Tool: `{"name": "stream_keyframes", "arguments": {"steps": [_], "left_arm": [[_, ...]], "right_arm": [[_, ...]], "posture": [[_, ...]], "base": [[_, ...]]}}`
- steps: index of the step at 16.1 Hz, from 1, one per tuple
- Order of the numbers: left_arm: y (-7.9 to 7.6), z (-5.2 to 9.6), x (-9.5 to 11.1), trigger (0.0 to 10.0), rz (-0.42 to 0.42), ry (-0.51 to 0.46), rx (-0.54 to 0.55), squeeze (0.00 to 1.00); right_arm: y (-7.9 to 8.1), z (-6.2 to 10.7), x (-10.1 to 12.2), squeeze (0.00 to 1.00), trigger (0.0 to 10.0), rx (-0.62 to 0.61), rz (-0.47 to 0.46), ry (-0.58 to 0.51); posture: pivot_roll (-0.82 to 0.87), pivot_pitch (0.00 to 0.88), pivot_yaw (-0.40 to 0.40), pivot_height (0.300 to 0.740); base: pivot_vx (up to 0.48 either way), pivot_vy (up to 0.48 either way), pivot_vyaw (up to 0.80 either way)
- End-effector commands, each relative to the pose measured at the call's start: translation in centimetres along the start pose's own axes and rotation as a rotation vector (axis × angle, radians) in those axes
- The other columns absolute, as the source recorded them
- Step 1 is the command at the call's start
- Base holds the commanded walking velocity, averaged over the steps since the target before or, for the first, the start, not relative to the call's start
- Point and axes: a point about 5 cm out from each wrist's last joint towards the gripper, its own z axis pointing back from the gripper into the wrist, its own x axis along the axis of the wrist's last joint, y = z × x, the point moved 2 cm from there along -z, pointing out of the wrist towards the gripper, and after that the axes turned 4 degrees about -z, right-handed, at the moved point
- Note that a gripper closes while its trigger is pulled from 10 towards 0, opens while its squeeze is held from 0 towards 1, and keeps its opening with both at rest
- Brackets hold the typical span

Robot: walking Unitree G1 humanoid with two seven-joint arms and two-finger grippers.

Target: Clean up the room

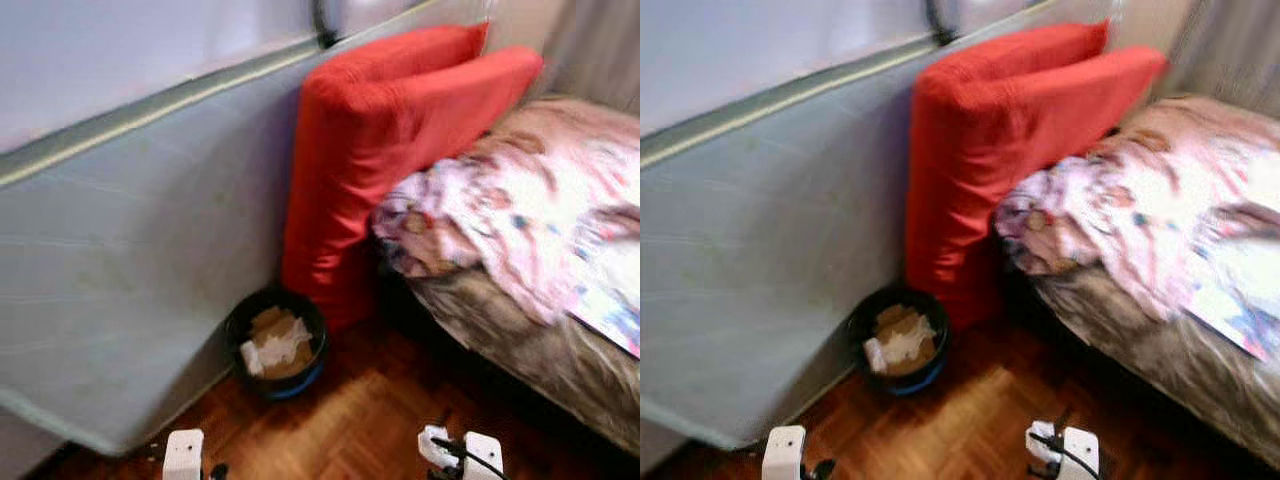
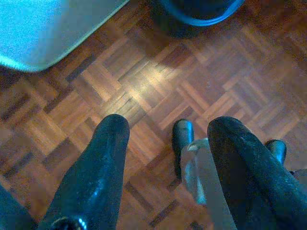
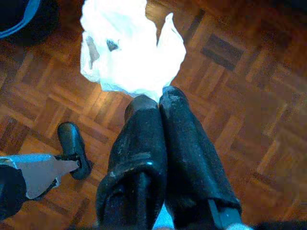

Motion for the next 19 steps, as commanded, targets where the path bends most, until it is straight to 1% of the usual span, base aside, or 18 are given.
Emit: {"name": "stream_keyframes", "arguments": {"steps": [1,3,12,14,17,19], "left_arm": [[0.2,0.2,-0.8,10.0,0.003,0.02,0.008,0.0],[0.2,0.2,-0.8,10.0,-0.006,0.024,0.012,0.0],[0.1,0.2,-0.8,10.0,0.007,0.024,0.009,0.0],[0.1,0.2,-0.8,10.0,0.009,0.027,0.01,0.0],[0.0,0.2,-0.9,10.0,0.014,0.027,0.008,0.0],[0.0,0.2,-0.8,10.0,0.016,0.024,0.007,0.0]], "right_arm": [[0.0,0.0,-0.1,0.0,10.0,0.005,0.01,0.002],[0.1,0.0,-0.1,0.0,10.0,0.007,0.01,0.003],[-0.4,0.2,-0.5,0.0,10.0,0.004,0.013,0.016],[-1.4,0.3,-0.5,0.0,10.0,-0.004,0.012,0.02],[-3.1,0.7,-0.9,0.0,10.0,-0.025,-0.009,0.025],[-3.5,0.8,-1.1,0.0,10.0,-0.031,-0.01,0.03]], "posture": [[0.08,0.073,0.005,0.74],[0.08,0.073,0.005,0.74],[0.08,0.075,0.0,0.74],[0.08,0.074,-0.002,0.74],[0.08,0.074,-0.004,0.74],[0.08,0.073,-0.006,0.74]], "base": [[0.0,0.0,0.8],[0.0,0.0,0.8],[0.0,0.0,0.8],[0.0,0.0,0.57],[0.0,0.0,0.0],[0.0,0.0,0.0]]}}
